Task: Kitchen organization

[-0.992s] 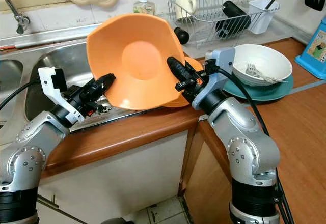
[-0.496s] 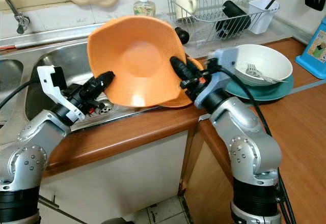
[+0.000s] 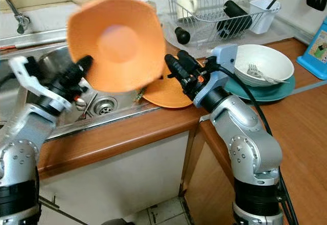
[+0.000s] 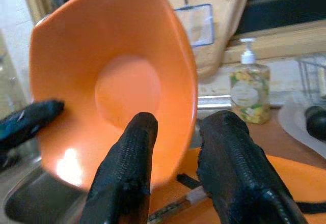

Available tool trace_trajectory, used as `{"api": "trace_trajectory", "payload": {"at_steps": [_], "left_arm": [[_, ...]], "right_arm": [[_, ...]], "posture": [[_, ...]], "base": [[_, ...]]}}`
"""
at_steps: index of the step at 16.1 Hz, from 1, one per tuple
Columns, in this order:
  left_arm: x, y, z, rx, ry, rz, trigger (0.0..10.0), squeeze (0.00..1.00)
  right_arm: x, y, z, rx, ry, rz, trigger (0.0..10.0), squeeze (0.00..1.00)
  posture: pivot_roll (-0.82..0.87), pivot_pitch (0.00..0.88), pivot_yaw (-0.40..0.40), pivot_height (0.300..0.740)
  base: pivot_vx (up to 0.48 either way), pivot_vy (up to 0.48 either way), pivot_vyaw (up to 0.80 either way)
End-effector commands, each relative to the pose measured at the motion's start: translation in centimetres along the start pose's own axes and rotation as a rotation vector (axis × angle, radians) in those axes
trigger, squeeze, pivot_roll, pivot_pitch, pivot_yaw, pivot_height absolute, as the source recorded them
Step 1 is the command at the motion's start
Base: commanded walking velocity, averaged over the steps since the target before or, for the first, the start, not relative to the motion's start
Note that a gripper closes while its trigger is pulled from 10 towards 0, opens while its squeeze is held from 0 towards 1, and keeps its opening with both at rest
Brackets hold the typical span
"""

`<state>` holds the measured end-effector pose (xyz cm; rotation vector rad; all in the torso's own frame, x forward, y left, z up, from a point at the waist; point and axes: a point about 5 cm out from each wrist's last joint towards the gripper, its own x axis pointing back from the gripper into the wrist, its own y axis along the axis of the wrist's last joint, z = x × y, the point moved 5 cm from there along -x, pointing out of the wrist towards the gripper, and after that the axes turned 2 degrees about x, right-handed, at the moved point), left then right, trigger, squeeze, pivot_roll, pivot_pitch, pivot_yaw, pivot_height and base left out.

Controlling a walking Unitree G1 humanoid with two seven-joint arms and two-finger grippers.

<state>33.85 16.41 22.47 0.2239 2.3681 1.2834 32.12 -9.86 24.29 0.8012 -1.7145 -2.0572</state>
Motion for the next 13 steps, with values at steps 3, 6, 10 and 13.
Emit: {"api": "trace_trajectory", "payload": {"at_steps": [3, 6, 10, 13], "left_arm": [[0.0, 2.9, 2.8, -0.109, 0.148, -0.099, 0.0, 0.00], [-0.1, 4.5, 5.3, -0.251, 0.263, -0.105, 0.0, 0.00], [-0.4, 3.6, 10.9, -0.462, 0.512, 0.094, 0.0, 0.00], [-1.3, 2.3, 12.2, -0.484, 0.528, 0.149, 0.0, 0.00]], "right_arm": [[0.0, 0.3, 1.6, 0.066, 0.089, 0.024, 10.0, 0.00], [0.3, -0.8, 1.6, 0.159, 0.099, 0.115, 10.0, 0.00], [0.5, -2.0, 2.1, 0.219, 0.140, 0.187, 10.0, 0.00], [0.5, -2.5, 2.5, 0.245, 0.163, 0.216, 10.0, 0.00]], "posture": [[-0.11, 0.000, 0.077, 0.740], [-0.11, 0.000, 0.074, 0.740], [-0.11, 0.000, 0.066, 0.740], [-0.13, 0.000, 0.074, 0.740]], "base": [[0.000, 0.000, 0.00], [0.000, 0.000, 0.00], [0.000, 0.000, 0.00], [0.000, 0.000, 0.00]]}}
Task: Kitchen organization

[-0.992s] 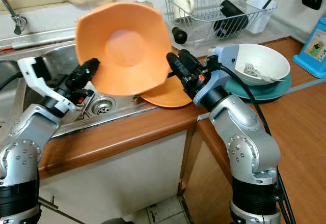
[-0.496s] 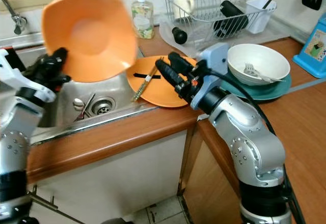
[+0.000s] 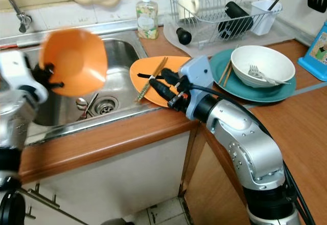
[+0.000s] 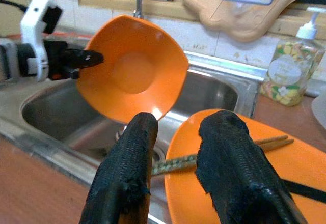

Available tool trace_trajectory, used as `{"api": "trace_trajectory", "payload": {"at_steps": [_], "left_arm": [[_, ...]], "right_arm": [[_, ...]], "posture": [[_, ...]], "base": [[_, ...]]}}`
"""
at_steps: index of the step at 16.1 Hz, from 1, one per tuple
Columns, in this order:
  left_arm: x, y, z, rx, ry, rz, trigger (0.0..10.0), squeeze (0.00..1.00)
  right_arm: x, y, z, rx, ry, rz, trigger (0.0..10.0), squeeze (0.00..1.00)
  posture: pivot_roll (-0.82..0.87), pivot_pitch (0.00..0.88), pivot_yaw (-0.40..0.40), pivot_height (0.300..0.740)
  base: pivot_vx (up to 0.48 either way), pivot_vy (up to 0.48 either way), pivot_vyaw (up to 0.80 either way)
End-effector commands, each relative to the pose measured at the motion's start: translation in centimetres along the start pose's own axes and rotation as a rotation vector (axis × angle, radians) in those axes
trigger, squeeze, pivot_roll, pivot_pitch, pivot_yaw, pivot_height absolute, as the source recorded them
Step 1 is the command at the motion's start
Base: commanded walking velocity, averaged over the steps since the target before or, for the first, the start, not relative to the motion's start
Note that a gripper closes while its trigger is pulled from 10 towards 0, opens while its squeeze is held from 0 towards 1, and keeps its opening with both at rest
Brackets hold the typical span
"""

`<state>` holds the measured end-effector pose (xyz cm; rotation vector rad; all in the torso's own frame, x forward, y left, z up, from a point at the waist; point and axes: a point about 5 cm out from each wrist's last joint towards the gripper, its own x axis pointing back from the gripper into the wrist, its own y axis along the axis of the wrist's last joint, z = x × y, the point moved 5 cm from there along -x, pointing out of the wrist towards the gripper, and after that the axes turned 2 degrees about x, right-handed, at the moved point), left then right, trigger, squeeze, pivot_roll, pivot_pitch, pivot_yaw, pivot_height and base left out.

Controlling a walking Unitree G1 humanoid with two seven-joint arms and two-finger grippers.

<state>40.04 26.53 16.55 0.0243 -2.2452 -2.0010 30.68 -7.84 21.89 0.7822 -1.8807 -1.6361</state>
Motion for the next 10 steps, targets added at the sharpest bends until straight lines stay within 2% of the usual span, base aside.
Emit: {"api": "trace_trajectory", "payload": {"at_steps": [1, 3, 5, 7, 10], "left_arm": [[-0.8, 1.5, -0.5, -0.047, -0.022, -0.042, 0.0, 0.00], [-1.6, -0.3, -0.3, -0.055, -0.009, 0.036, 0.0, 0.00], [-1.8, -1.2, -0.5, -0.028, -0.022, 0.073, 0.0, 0.00], [-2.1, -3.1, -1.6, 0.064, -0.065, 0.148, 0.0, 0.00], [-2.5, -4.1, -2.8, 0.137, -0.099, 0.190, 0.0, 0.00]], "right_arm": [[0.2, 0.0, 0.7, 0.029, 0.030, 0.022, 10.0, 0.00], [0.4, -0.3, 0.9, 0.045, 0.044, 0.043, 10.0, 0.00], [0.5, -0.3, 0.8, 0.046, 0.040, 0.048, 10.0, 0.00], [0.5, -0.4, 0.7, 0.045, 0.033, 0.056, 10.0, 0.00], [0.4, -0.4, 0.8, 0.048, 0.048, 0.061, 10.0, 0.00]], "posture": [[-0.13, 0.000, 0.078, 0.740], [-0.15, 0.000, 0.085, 0.740], [-0.15, 0.000, 0.086, 0.740], [-0.15, 0.000, 0.086, 0.740], [-0.16, 0.000, 0.086, 0.740]], "base": [[0.000, 0.000, 0.00], [0.000, 0.000, 0.00], [0.000, 0.000, 0.00], [0.000, 0.000, 0.00], [0.000, 0.000, 0.00]]}}
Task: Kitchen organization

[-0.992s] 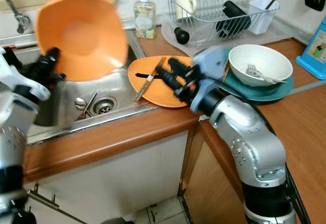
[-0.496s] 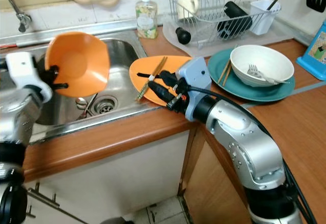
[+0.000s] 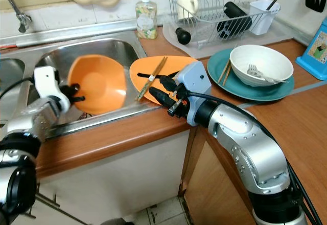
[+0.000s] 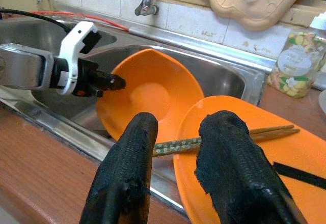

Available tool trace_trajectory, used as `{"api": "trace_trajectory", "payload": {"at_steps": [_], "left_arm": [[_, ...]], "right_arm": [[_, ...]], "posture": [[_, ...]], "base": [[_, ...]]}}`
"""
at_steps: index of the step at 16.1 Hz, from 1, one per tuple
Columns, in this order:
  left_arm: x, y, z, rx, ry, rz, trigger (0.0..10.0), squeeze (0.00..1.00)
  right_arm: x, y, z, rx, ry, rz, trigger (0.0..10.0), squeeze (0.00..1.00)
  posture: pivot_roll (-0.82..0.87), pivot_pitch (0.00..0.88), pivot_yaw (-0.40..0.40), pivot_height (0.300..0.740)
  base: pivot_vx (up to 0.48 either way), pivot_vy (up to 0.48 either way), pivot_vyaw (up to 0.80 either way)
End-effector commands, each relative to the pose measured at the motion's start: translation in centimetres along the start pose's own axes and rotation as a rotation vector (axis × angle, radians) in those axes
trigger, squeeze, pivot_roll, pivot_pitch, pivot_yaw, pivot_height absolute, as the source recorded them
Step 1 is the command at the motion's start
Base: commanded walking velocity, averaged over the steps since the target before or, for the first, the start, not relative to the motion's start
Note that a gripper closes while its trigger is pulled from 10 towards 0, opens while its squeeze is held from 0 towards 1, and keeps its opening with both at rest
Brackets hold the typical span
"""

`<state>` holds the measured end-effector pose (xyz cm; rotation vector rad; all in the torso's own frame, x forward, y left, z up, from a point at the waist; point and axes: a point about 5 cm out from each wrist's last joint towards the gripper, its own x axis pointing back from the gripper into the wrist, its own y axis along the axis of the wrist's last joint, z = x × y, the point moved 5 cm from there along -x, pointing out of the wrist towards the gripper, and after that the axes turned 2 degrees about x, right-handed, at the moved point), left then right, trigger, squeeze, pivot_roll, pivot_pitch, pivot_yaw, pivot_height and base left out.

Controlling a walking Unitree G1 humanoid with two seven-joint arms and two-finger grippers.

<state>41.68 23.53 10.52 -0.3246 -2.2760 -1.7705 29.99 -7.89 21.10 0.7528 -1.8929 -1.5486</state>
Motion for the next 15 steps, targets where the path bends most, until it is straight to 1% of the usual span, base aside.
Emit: {"api": "trace_trajectory", "payload": {"at_steps": [1, 2, 3, 4, 5, 6, 8, 9, 10, 11, 12, 14, 15], "left_arm": [[-0.3, 1.8, -0.9, 0.016, -0.040, -0.048, 1.6, 0.00], [-0.4, 1.6, -1.1, 0.009, -0.048, -0.040, 2.3, 0.00], [-0.5, 1.3, -1.3, -0.001, -0.057, -0.025, 5.3, 0.00], [-0.5, 1.1, -1.4, -0.004, -0.058, -0.016, 5.3, 0.00], [-0.6, 1.0, -1.5, -0.015, -0.058, -0.007, 10.0, 0.00], [-0.7, 0.6, -1.5, -0.040, -0.052, 0.014, 10.0, 0.00], [-0.7, 0.3, -1.7, -0.053, -0.055, 0.029, 10.0, 0.00], [-0.8, 0.0, -1.8, -0.059, -0.062, 0.037, 10.0, 0.40], [-0.8, -0.2, -1.9, -0.069, -0.065, 0.044, 10.0, 0.48], [-0.8, -0.3, -1.9, -0.077, -0.066, 0.048, 10.0, 0.84], [-0.8, -0.5, -1.9, -0.108, -0.062, 0.056, 10.0, 0.93], [-0.8, -0.7, -1.9, -0.125, -0.061, 0.061, 10.0, 0.93], [-0.8, -0.7, -1.9, -0.128, -0.063, 0.061, 10.0, 0.96]], "right_arm": [[-0.1, 0.3, 0.3, 0.018, 0.017, 0.002, 10.0, 0.00], [-0.1, 0.3, 0.3, 0.019, 0.019, 0.005, 10.0, 0.00], [-0.1, 0.2, 0.4, 0.019, 0.023, 0.010, 10.0, 0.00], [-0.1, 0.2, 0.4, 0.019, 0.026, 0.012, 10.0, 0.00], [-0.1, 0.1, 0.5, 0.020, 0.030, 0.014, 10.0, 0.00], [0.0, 0.1, 0.5, 0.023, 0.036, 0.018, 10.0, 0.00], [0.0, 0.1, 0.5, 0.025, 0.038, 0.021, 10.0, 0.00], [-0.1, 0.1, 0.5, 0.028, 0.038, 0.022, 10.0, 0.00], [-0.1, 0.1, 0.5, 0.032, 0.039, 0.024, 10.0, 0.00], [-0.1, 0.1, 0.5, 0.034, 0.038, 0.024, 10.0, 0.00], [-0.1, 0.1, 0.4, 0.038, 0.036, 0.026, 10.0, 0.00], [0.0, 0.1, 0.4, 0.040, 0.035, 0.029, 10.0, 0.00], [-0.1, 0.0, 0.5, 0.041, 0.036, 0.031, 10.0, 0.00]], "posture": [[-0.16, 0.000, 0.086, 0.740], [-0.16, 0.000, 0.086, 0.740], [-0.16, 0.000, 0.086, 0.740], [-0.16, 0.000, 0.085, 0.740], [-0.16, 0.000, 0.085, 0.740], [-0.16, 0.000, 0.083, 0.740], [-0.16, 0.000, 0.081, 0.740], [-0.17, 0.000, 0.083, 0.740], [-0.17, 0.000, 0.083, 0.740], [-0.17, 0.000, 0.085, 0.740], [-0.17, 0.000, 0.085, 0.740], [-0.17, 0.000, 0.083, 0.740], [-0.17, 0.000, 0.083, 0.740]], "base": [[0.000, 0.000, 0.00], [0.000, 0.000, 0.00], [0.000, 0.000, 0.00], [0.000, 0.000, 0.00], [0.000, 0.000, 0.00], [0.000, 0.000, 0.00], [0.000, 0.000, 0.00], [0.000, 0.000, 0.00], [0.000, 0.000, 0.00], [0.000, 0.000, 0.00], [0.000, 0.000, 0.00], [0.000, 0.000, 0.00], [0.000, 0.000, 0.00]]}}
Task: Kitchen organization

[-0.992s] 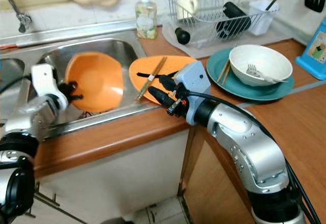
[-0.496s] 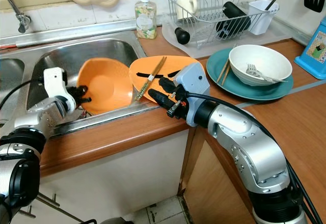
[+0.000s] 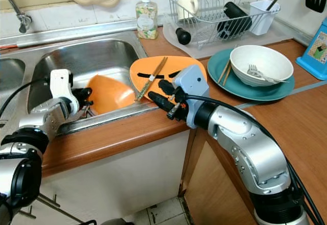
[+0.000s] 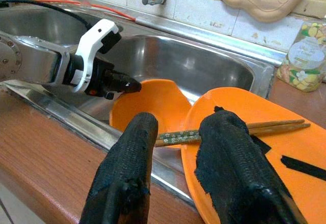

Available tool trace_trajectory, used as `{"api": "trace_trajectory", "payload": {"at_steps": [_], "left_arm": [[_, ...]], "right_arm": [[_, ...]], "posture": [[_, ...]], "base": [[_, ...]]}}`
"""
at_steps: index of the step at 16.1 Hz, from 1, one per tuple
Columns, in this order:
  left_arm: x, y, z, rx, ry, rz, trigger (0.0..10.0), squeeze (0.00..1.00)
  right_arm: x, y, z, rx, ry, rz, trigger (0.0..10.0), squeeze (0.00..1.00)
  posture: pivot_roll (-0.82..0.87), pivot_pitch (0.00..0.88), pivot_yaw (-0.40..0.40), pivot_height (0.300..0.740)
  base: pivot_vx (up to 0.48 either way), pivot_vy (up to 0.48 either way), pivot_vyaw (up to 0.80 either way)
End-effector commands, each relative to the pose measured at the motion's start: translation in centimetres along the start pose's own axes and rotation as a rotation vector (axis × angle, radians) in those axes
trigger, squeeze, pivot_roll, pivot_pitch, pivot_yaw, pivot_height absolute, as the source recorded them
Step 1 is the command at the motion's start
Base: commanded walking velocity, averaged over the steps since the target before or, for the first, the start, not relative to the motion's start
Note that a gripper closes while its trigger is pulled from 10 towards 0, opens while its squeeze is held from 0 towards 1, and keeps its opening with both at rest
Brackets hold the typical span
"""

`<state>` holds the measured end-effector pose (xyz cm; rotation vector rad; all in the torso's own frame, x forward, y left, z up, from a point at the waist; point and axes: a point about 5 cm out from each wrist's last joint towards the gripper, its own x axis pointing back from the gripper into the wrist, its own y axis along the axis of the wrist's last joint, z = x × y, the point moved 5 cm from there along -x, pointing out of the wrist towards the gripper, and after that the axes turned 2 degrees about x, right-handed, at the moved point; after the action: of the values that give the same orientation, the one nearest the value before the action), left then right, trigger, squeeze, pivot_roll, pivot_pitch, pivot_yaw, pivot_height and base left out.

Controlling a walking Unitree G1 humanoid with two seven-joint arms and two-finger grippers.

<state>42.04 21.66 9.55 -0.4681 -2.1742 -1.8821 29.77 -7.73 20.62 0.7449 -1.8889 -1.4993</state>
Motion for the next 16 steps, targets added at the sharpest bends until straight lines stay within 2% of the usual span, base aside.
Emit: {"api": "trace_trajectory", "payload": {"at_steps": [1, 4, 7, 11, 14, 15, 16], "left_arm": [[-0.1, 0.6, -0.3, -0.019, -0.012, -0.006, 10.0, 1.00], [0.0, 0.4, -0.1, -0.038, -0.008, -0.003, 10.0, 1.00], [0.2, 1.1, 0.6, -0.106, 0.021, -0.046, 10.0, 1.00], [0.7, 2.6, 1.2, -0.257, 0.038, -0.132, 10.0, 1.00], [0.9, 2.7, 1.2, -0.325, 0.023, -0.150, 10.0, 1.00], [1.1, 3.2, 1.0, -0.332, 0.006, -0.183, 10.0, 1.00], [1.3, 3.8, 0.6, -0.333, -0.017, -0.224, 10.0, 1.00]], "right_arm": [[-0.1, 0.4, 0.1, 0.027, 0.008, 0.002, 10.0, 0.00], [-0.2, 0.4, 0.2, 0.026, 0.010, 0.003, 10.0, 0.00], [-0.2, -0.1, -0.1, 0.022, -0.019, 0.022, 10.0, 0.00], [0.1, -1.5, -4.3, -0.017, -0.289, 0.089, 10.0, 0.00], [0.6, -1.7, -5.7, -0.044, -0.380, 0.092, 10.0, 0.00], [0.9, -1.6, -6.4, -0.067, -0.428, 0.083, 10.0, 1.00], [1.0, -1.5, -6.7, -0.098, -0.443, 0.064, 10.0, 1.00]], "posture": [[-0.17, 0.000, 0.082, 0.740], [-0.17, 0.000, 0.083, 0.740], [-0.16, 0.000, 0.082, 0.740], [-0.16, 0.000, 0.080, 0.740], [-0.15, 0.000, 0.079, 0.740], [-0.15, 0.000, 0.080, 0.740], [-0.15, 0.000, 0.085, 0.740]], "base": [[0.000, 0.000, 0.00], [0.000, 0.000, 0.00], [0.000, 0.000, 0.00], [0.000, 0.000, 0.00], [0.000, 0.000, 0.00], [0.000, 0.000, 0.00], [0.000, 0.000, 0.00]]}}
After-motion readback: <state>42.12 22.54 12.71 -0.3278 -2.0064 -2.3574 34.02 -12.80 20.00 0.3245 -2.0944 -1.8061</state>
